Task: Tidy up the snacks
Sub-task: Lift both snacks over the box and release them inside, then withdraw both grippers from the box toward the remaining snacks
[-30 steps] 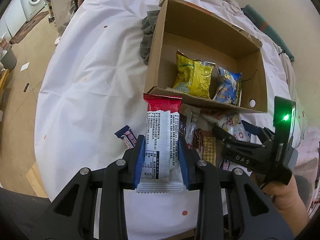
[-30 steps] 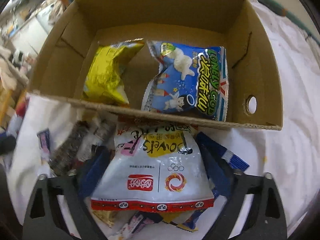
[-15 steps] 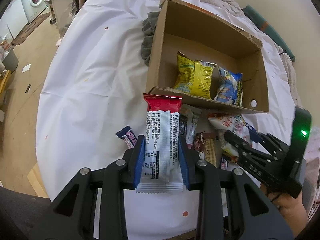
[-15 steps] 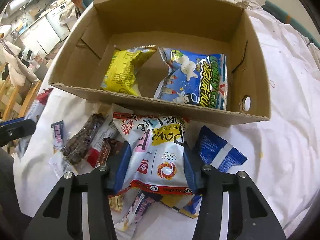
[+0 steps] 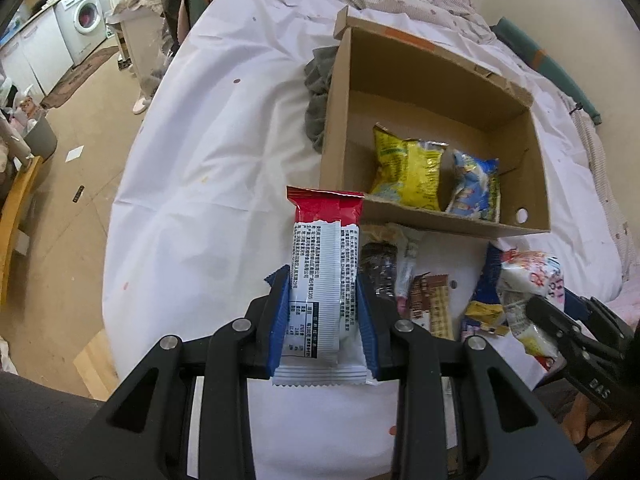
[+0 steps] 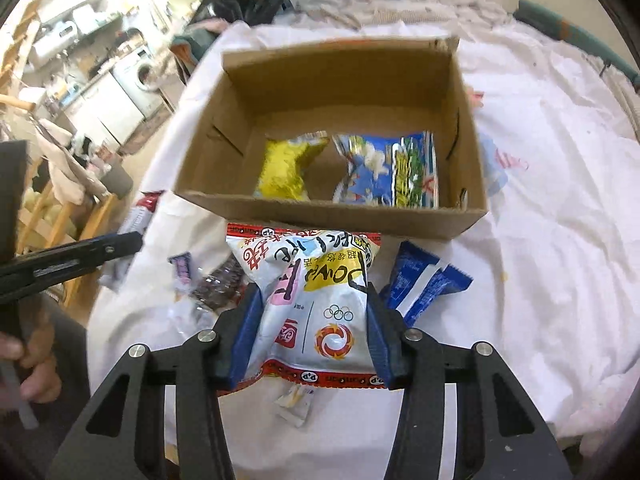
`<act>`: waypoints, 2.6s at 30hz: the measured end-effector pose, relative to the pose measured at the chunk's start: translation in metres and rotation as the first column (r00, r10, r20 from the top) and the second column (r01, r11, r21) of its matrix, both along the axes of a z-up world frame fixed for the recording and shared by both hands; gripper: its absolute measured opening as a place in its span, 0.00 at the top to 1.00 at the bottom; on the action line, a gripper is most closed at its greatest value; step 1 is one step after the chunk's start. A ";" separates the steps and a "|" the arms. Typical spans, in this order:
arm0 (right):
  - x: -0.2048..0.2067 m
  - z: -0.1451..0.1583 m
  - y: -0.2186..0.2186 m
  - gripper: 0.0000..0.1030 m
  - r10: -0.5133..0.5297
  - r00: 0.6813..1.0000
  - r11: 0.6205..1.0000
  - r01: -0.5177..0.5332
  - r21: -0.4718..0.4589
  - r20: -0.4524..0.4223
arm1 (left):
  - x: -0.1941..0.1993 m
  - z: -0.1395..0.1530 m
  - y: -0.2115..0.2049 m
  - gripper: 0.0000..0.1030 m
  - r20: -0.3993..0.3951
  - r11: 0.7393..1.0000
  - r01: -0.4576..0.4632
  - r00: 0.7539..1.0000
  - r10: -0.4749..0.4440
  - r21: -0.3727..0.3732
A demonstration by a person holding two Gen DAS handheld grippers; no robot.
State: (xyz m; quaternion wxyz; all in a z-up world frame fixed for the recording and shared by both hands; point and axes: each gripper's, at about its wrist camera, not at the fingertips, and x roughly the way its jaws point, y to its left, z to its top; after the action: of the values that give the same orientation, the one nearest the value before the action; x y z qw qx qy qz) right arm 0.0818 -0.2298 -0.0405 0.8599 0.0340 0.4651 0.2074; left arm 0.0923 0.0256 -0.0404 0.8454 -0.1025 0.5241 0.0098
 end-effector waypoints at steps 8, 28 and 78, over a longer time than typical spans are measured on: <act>-0.011 0.029 -0.008 0.51 -0.023 0.997 0.997 0.017 0.080 0.067 | -0.005 0.023 -0.007 0.73 0.055 1.000 0.014 0.998 -0.015 0.018; 0.061 0.096 -0.021 0.51 -0.111 0.965 0.988 0.080 0.134 0.236 | 0.076 0.084 -0.030 0.73 0.179 0.993 0.087 0.979 -0.101 0.082; 0.156 0.010 -0.012 0.14 -0.176 0.979 0.980 0.164 0.112 0.104 | 0.145 0.025 -0.044 0.19 0.159 0.989 0.093 0.981 -0.112 0.118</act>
State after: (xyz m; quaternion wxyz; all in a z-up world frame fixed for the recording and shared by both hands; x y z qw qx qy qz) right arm 0.2381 -0.2414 -0.0303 0.8966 0.1061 0.3997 0.1585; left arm 0.2376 -0.0185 -0.0157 0.8897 -0.0292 0.4555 -0.0135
